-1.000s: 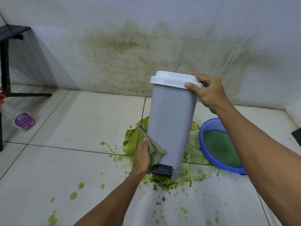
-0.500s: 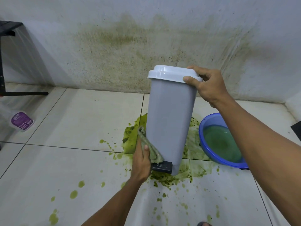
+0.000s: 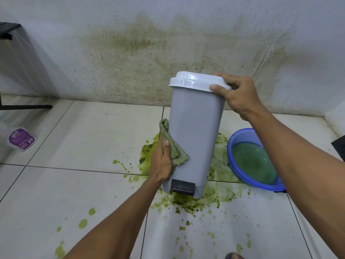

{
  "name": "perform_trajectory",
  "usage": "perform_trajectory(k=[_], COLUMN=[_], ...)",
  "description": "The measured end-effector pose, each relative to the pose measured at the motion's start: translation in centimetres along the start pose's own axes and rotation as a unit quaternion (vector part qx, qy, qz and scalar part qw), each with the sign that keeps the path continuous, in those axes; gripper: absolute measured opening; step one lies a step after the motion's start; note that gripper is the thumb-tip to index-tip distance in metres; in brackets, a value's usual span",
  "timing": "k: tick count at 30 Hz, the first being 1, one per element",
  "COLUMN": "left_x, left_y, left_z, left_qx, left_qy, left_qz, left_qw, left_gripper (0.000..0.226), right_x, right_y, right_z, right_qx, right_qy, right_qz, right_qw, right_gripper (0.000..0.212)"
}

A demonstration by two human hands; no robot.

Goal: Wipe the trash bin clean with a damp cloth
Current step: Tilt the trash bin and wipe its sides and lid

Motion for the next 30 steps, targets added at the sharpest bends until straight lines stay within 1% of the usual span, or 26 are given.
perform_trajectory(k=[4,7,10,11,13,15,17,18,19,20,22,24,25,27,29,30], left_x=[4.5,4.2,0.6,-0.9,-3.2,-3.7,-2.9,-2.4,-2.0,-1.8,-2.1,-2.8,-3.3,-4.5,-5.7,-6.3], left_y=[-1.3,-1.4,-0.5,-0.3,-0.5,-1.3,-2.0,-2.0,-1.8,-1.6,-1.1,-0.3,0.1,1.1,2.0,2.3], left_z=[3.9,2.9,-2.8,-5.1,-8.7,-11.0,-11.3,-10.9,-10.3,-9.9,-9.9,-10.1,-9.8,-9.2,-9.5,-9.8], left_qx=[0.074,0.070,0.023,0.000,-0.073,-0.174,-0.246,-0.254,-0.240,-0.212,-0.139,-0.063,-0.016,0.114,0.255,0.312], left_qy=[0.087,0.107,0.047,0.021,-0.019,-0.064,-0.135,-0.165,-0.174,-0.160,-0.077,0.037,0.092,0.182,0.234,0.245], left_qz=[-0.011,-0.030,-0.059,-0.074,-0.104,-0.119,-0.136,-0.146,-0.153,-0.162,-0.188,-0.225,-0.238,-0.227,-0.174,-0.154], left_qw=[0.993,0.991,0.997,0.997,0.992,0.975,0.950,0.942,0.943,0.950,0.969,0.972,0.967,0.950,0.922,0.905], left_gripper=[0.074,0.076,0.059,0.059,0.074,0.086,0.088,0.086,0.084,0.080,0.070,0.057,0.053,0.056,0.059,0.055], right_x=[0.1,0.5,0.9,1.0,1.2,1.3,1.4,1.6,1.8,2.1,2.4,2.7,2.7,3.0,3.4,3.6], right_y=[0.0,-0.2,-0.2,-0.2,-0.2,-0.2,-0.3,-0.2,-0.3,-0.3,-0.4,-0.4,-0.3,0.0,0.1,0.0], right_z=[0.1,0.1,0.2,0.3,0.5,0.7,0.9,1.0,1.2,1.3,1.6,1.8,1.8,1.5,1.4,1.3], right_qx=[-0.013,-0.020,-0.022,-0.023,-0.022,-0.019,-0.024,-0.026,-0.025,-0.025,-0.024,-0.020,-0.018,-0.017,-0.017,-0.017], right_qy=[-0.004,-0.003,-0.004,-0.004,0.000,0.001,0.005,0.010,0.013,0.016,0.024,0.026,0.022,0.014,0.012,0.013], right_qz=[0.009,0.016,0.016,0.014,0.015,0.017,0.022,0.025,0.028,0.030,0.030,0.031,0.030,0.031,0.032,0.033], right_qw=[1.000,1.000,1.000,1.000,1.000,1.000,0.999,0.999,0.999,0.999,0.999,0.999,0.999,0.999,0.999,0.999], right_gripper=[0.027,0.029,0.030,0.030,0.033,0.034,0.031,0.032,0.032,0.032,0.033,0.032,0.031,0.032,0.034,0.035])
Point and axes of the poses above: each hand's wrist, its own x-axis away from the middle knuckle, its own y-axis out of the back of the hand, z = x × y, the point moved 6 cm from there along -x, towards the middle knuckle, and after that the axes turned 9 degrees about -x, right-handed, at the moved point
